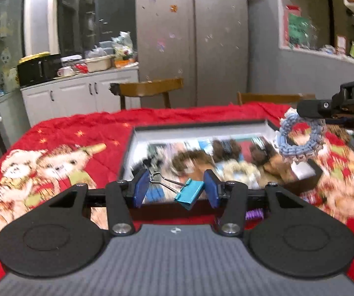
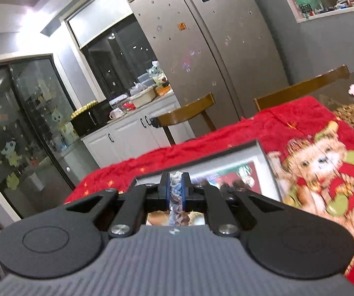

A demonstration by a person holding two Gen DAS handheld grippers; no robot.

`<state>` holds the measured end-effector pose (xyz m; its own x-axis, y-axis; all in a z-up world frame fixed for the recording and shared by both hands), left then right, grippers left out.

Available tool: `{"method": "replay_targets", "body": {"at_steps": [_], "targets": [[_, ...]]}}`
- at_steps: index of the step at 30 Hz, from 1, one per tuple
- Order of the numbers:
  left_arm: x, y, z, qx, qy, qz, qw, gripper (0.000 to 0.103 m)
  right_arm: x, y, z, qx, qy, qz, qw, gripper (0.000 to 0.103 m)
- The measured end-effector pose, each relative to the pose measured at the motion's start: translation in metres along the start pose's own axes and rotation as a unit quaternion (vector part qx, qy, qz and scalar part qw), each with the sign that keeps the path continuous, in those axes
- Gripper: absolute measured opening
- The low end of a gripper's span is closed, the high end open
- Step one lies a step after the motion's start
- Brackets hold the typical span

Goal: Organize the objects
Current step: 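Carry the binder clip and blue ring over the black box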

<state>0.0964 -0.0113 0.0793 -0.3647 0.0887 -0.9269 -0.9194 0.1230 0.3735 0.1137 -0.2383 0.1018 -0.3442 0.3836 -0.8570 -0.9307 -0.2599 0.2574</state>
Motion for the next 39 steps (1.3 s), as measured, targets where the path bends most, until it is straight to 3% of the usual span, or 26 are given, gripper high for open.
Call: {"method": "replay_targets", "body": {"at_steps": [8, 11, 13, 23, 30, 34, 39], "targets": [[-0.057, -0.008, 0.01, -0.037, 0.022, -0.038, 0.9983, 0.055, -0.043, -0.032, 0.025, -0.028, -0.002, -0.032, 0.999, 0.01], [-0.077, -0.015, 0.011, -0.049, 0.028, -0.048, 0.9972, 0.055, -0.056, -0.047, 0.026, -0.052, -0.034, -0.023, 0.998, 0.01], [-0.089, -0.02, 0.011, -0.056, 0.035, -0.052, 0.9965, 0.055, -0.062, -0.055, 0.023, -0.071, -0.059, -0.012, 0.996, 0.01], [-0.124, -0.035, -0.007, -0.067, 0.034, -0.073, 0.9945, 0.055, -0.072, -0.075, 0.011, -0.085, -0.053, -0.012, 0.995, 0.01], [-0.141, -0.061, -0.014, -0.041, 0.066, -0.073, 0.9943, 0.055, -0.077, -0.082, -0.01, -0.082, -0.065, -0.017, 0.994, 0.01], [-0.154, -0.09, -0.024, 0.02, 0.091, -0.042, 0.9948, 0.055, -0.079, -0.091, -0.031, -0.076, -0.087, -0.011, 0.993, 0.01], [-0.151, -0.121, -0.039, 0.058, 0.093, -0.03, 0.9935, 0.055, -0.079, -0.106, -0.051, -0.055, -0.089, 0.0, 0.994, 0.01]]}}
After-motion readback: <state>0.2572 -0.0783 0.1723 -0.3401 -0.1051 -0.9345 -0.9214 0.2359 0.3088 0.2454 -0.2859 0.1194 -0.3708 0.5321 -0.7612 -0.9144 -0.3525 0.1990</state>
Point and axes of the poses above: each gripper's, at about its wrist camera, not at the fingertips, and y roughly against the way its jaws point, z to its left, x to its underside, the point moved 1 cm from there along -y, roughly the way its jaws point, and after that the axes turned 4 degrees about -z, right-handed, at the moved point
